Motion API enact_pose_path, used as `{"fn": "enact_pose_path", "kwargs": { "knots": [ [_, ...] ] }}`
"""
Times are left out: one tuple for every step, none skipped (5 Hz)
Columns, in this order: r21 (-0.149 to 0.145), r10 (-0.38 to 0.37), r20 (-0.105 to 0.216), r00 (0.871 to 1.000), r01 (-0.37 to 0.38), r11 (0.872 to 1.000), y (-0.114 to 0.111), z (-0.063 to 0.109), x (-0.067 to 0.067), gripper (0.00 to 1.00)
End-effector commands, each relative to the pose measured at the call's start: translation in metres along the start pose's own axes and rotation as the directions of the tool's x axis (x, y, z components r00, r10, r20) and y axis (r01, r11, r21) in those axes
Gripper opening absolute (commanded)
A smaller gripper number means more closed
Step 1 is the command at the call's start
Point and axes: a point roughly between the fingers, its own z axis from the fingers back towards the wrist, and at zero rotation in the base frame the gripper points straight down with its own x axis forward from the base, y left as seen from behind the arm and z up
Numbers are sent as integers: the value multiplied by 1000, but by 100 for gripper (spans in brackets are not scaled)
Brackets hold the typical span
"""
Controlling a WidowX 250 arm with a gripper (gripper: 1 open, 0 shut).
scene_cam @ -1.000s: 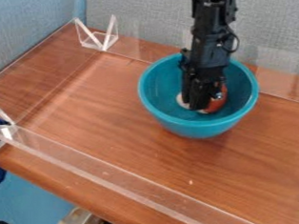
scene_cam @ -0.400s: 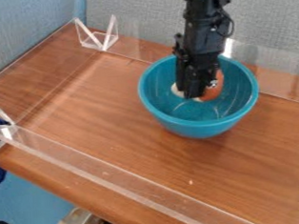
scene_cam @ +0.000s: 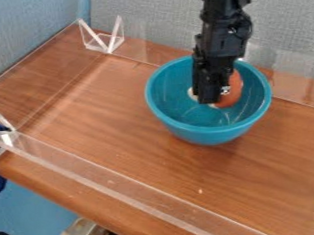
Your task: Remove the mushroom from inside the blue bowl and put it on the table
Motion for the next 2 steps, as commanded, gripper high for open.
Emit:
{"fn": "enact_pose_path", "kwargs": {
  "knots": [
    [92, -113, 61, 992, 107, 990, -10, 40, -2, 0],
    [148, -100, 81, 992, 88, 985, -28, 76, -9, 0]
  ]
}}
